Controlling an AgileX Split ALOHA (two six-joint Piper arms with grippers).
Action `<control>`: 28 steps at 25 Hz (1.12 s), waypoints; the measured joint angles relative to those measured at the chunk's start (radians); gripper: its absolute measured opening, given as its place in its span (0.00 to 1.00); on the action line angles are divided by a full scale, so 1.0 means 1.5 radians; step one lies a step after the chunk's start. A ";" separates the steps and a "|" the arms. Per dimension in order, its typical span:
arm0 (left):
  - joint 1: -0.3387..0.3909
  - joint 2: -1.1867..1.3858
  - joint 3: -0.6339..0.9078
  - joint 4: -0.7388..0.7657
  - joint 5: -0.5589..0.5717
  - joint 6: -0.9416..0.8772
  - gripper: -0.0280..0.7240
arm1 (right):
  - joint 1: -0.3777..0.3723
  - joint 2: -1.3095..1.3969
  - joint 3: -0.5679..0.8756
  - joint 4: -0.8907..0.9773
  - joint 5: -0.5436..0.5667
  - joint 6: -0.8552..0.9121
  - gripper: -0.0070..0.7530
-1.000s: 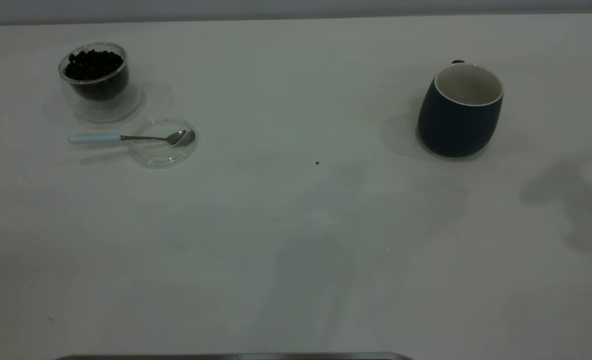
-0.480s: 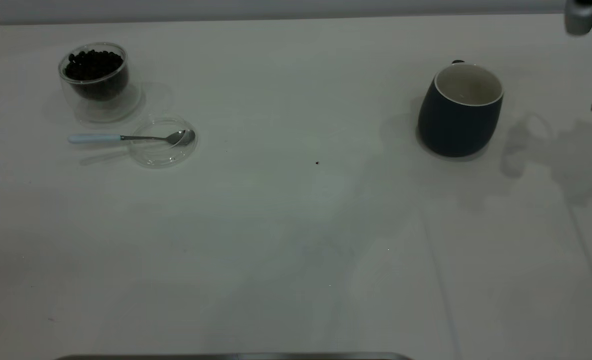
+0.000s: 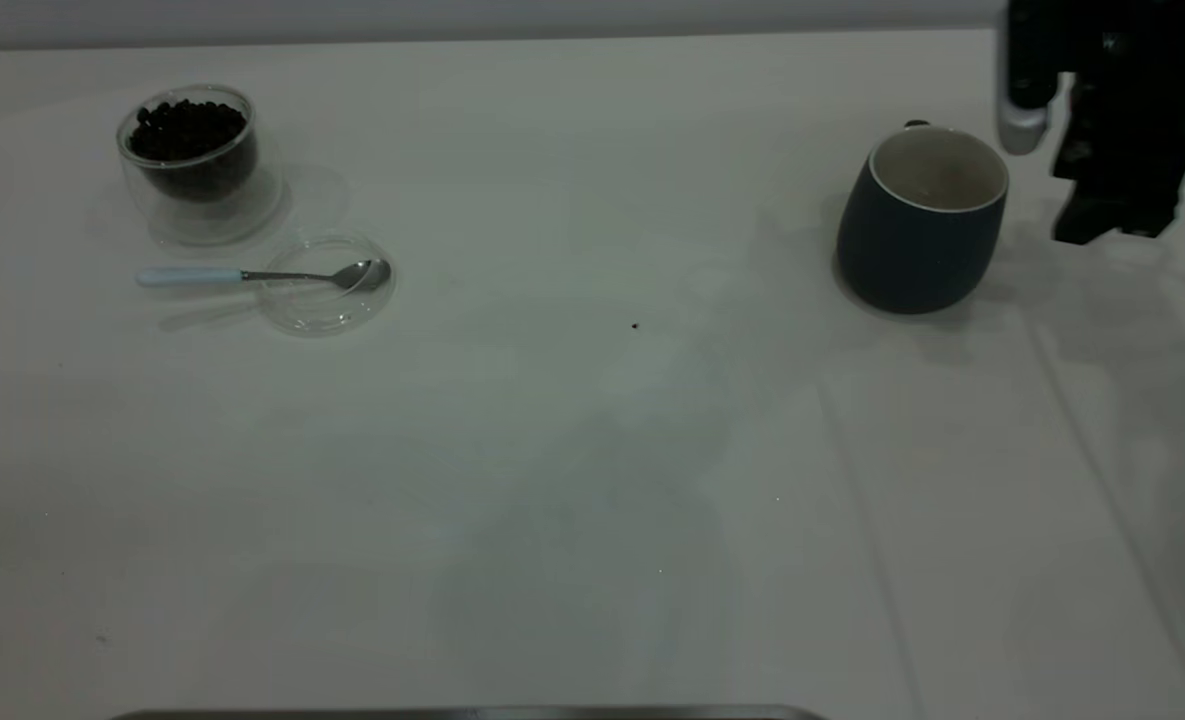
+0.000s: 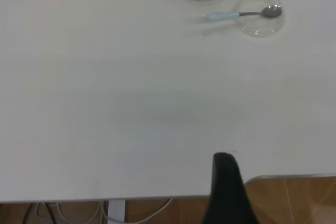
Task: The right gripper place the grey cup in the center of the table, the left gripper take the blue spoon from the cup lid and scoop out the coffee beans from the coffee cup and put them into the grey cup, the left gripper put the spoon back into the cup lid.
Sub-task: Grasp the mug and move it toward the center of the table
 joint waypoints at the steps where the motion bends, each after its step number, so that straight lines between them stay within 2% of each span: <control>1: 0.000 0.000 0.000 0.004 0.000 0.000 0.82 | 0.009 0.004 -0.006 0.000 -0.001 0.000 0.61; 6: 0.000 0.000 0.000 0.004 0.001 0.000 0.82 | 0.067 0.009 -0.011 -0.001 -0.006 0.001 0.61; 16: 0.000 0.000 0.000 0.004 0.001 0.000 0.82 | 0.236 0.009 -0.011 0.001 -0.058 0.047 0.61; 23: 0.000 0.000 0.000 0.004 0.001 -0.002 0.82 | 0.333 0.009 -0.011 0.010 -0.138 0.135 0.61; 28: 0.000 0.000 0.000 0.004 0.001 -0.002 0.82 | 0.371 0.007 -0.011 0.052 -0.190 0.201 0.61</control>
